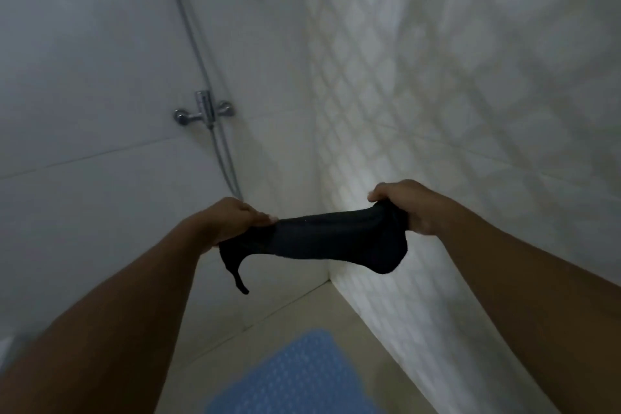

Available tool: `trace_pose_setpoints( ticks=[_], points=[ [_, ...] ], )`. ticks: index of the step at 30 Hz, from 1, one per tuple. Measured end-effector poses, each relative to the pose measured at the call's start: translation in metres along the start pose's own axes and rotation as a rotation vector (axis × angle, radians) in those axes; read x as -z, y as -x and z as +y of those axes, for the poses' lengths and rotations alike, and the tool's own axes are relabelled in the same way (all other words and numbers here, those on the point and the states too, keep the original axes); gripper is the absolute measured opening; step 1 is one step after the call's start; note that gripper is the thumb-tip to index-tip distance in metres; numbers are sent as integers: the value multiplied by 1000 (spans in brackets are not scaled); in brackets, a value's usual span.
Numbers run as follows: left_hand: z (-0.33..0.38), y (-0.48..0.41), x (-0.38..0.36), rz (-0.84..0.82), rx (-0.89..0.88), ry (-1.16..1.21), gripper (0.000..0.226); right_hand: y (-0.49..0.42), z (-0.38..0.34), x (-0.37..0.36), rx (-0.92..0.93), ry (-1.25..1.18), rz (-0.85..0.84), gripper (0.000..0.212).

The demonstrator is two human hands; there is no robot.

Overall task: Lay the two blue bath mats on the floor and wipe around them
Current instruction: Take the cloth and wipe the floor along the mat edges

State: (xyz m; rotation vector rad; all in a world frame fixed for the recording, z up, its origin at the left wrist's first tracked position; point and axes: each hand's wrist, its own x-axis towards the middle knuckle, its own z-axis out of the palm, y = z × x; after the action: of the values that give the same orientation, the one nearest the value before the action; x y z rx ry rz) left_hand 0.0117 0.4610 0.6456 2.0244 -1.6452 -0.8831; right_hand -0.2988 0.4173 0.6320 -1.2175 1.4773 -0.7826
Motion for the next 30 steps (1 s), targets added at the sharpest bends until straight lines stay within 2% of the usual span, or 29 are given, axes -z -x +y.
trace_pose_setpoints(
  ticks=[2, 4, 5, 7, 11, 14, 16, 20, 24, 26, 28, 30],
  points=[
    [-31, 20, 25, -21, 34, -153, 52, 5, -16, -37, 34, 201, -198, 41],
    [-63, 39, 45, -1, 56, -255, 52, 13, -30, -74, 90, 461, -362, 41],
    [-81, 48, 56, 32, 61, -280, 48, 17, -36, -94, 138, 579, -386, 38],
    [-115, 69, 75, 108, 82, -316, 43, 27, -47, -136, 240, 740, -344, 34],
    [-178, 117, 110, 294, 157, -364, 47, 59, -56, -212, 361, 870, -248, 53],
    [-207, 150, 121, 385, 207, -245, 50, 92, -53, -266, 396, 763, -314, 43],
    [-219, 164, 122, 376, 247, -40, 47, 115, -50, -300, 359, 652, -397, 32],
    [-233, 185, 119, 195, 266, 317, 45, 158, -52, -357, 147, 278, -639, 26],
    [-246, 203, 126, -18, 219, 598, 38, 180, -63, -385, 34, 100, -835, 18],
    [-255, 208, 131, -93, 168, 642, 48, 178, -64, -390, 27, 66, -839, 29],
    [-260, 207, 132, -144, 138, 570, 62, 178, -63, -391, 73, 135, -811, 33],
    [-258, 202, 128, -110, 134, 486, 49, 173, -62, -391, 149, 222, -787, 26]
  ],
)
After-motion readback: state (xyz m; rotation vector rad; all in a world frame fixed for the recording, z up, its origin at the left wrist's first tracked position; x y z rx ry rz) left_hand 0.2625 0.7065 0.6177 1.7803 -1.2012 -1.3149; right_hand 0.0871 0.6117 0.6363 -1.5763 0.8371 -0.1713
